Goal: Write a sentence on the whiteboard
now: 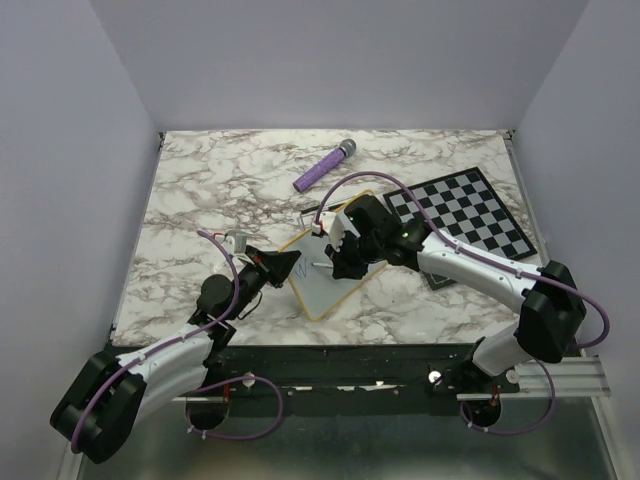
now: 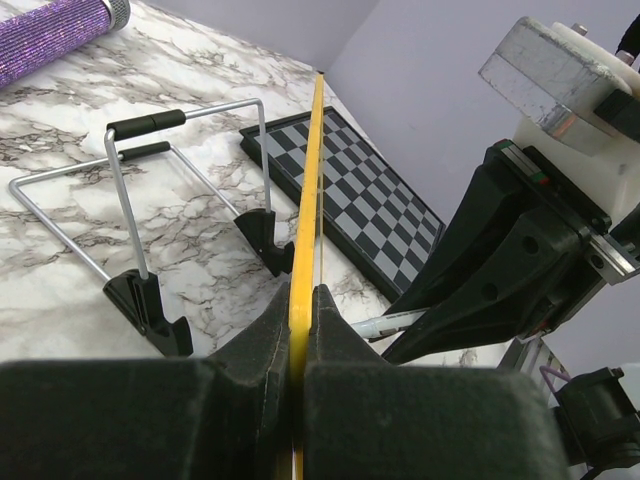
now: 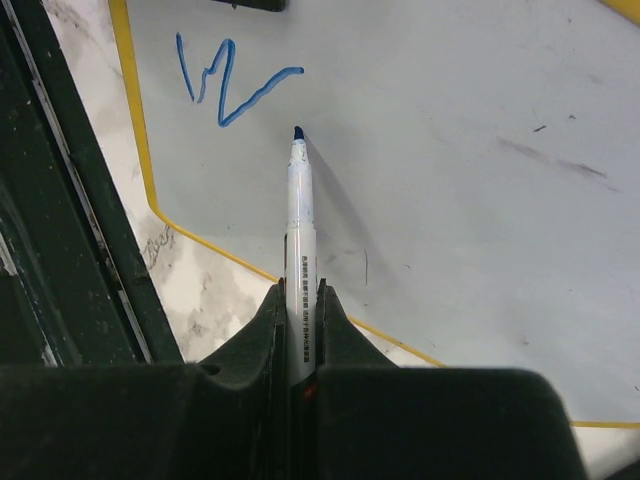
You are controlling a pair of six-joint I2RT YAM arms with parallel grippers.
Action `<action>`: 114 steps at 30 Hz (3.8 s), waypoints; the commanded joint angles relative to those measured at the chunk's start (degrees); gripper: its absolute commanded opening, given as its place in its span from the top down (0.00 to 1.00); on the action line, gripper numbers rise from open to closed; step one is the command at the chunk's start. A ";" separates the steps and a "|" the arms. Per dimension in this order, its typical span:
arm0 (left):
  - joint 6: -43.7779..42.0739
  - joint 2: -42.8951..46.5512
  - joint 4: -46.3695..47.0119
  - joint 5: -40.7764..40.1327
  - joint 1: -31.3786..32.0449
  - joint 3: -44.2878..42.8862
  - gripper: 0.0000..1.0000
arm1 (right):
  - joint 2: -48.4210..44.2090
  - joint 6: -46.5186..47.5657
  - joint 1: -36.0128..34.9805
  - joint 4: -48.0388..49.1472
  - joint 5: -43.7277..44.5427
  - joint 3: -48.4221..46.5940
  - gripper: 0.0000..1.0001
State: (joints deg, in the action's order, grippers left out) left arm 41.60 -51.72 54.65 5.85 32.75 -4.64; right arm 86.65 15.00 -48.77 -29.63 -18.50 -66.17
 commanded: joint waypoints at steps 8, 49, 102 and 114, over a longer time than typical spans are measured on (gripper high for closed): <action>-0.56 -0.92 4.15 0.22 0.21 0.25 1.00 | 1.41 0.73 0.17 0.71 -2.41 -1.94 0.99; -1.70 0.31 1.86 -0.40 0.21 -0.01 1.00 | 1.85 2.49 1.40 -2.72 -2.06 -0.80 0.99; -1.17 -1.27 3.53 -0.13 0.12 0.34 1.00 | -0.61 3.01 2.19 -2.80 -2.33 0.69 0.99; -1.44 -1.80 3.44 0.04 0.21 -0.10 1.00 | -3.33 3.98 2.45 -3.25 -4.09 -1.68 0.99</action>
State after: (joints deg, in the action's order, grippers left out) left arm 41.58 -53.23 56.18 5.80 32.73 -4.64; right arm 86.06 17.89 -46.74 -32.67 -21.58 -66.37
